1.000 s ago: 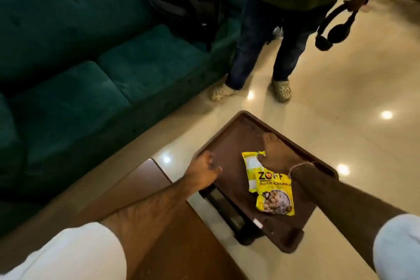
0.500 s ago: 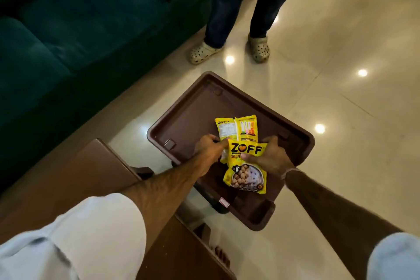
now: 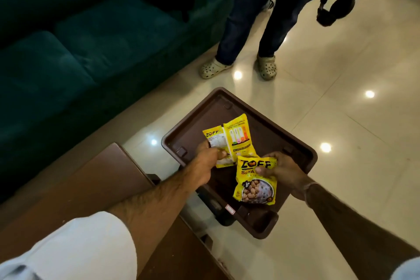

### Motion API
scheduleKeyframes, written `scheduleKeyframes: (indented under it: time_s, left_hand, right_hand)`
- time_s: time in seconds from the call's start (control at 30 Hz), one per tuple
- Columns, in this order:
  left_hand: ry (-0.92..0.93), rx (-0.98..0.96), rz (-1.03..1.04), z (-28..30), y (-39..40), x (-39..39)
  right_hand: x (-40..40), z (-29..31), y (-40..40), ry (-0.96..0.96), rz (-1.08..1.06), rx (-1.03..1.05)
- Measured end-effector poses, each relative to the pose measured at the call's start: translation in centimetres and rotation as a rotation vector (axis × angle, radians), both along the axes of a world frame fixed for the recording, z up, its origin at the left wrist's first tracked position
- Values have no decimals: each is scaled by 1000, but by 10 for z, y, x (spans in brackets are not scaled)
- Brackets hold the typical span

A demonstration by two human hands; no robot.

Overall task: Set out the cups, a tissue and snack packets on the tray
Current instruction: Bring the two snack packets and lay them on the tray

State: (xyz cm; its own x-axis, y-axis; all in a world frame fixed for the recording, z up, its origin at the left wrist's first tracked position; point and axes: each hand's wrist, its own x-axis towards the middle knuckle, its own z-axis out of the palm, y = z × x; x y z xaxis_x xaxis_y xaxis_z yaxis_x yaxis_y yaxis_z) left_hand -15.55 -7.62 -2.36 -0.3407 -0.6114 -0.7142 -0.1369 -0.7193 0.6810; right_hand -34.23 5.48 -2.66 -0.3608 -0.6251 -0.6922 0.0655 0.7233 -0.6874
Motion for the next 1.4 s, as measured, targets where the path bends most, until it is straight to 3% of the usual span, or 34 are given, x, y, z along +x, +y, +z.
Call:
scheduleKeyframes:
  time_s: [0.3,0.57,0.7,0.8,0.87,0.97,1.13,1.23,1.4]
  left_hand:
    - [242,22,90,100,-7,113]
    - [354,90,269,189,30,263]
    - [282,-37,186,240,57,331]
    - [96,-157,210,267,80,387]
    - [-82,-291,335,287,93,423]
    - [-158,-368,501,300,113,477]
    - [-116,-326,645,356,156,571]
    - [-215,-296,560,367,172,644]
    - [-379,-369,333,339,200,732]
  right_hand:
    - [20,80,-9,-163,-37,-101]
    - [101,174,-32,-223,62,-192]
    - [155,221,-42,-290,101,-233]
    - [198,258,-46,-310,123,-264]
    - [228,284,-48,-326,156,-284]
    - [274,320,-50,-383,174,-308]
    - [357,368,-51,-331,252,-300]
    - [409,385,-49,-269,355,-288]
    - [483,382,-37,-179,506,-241]
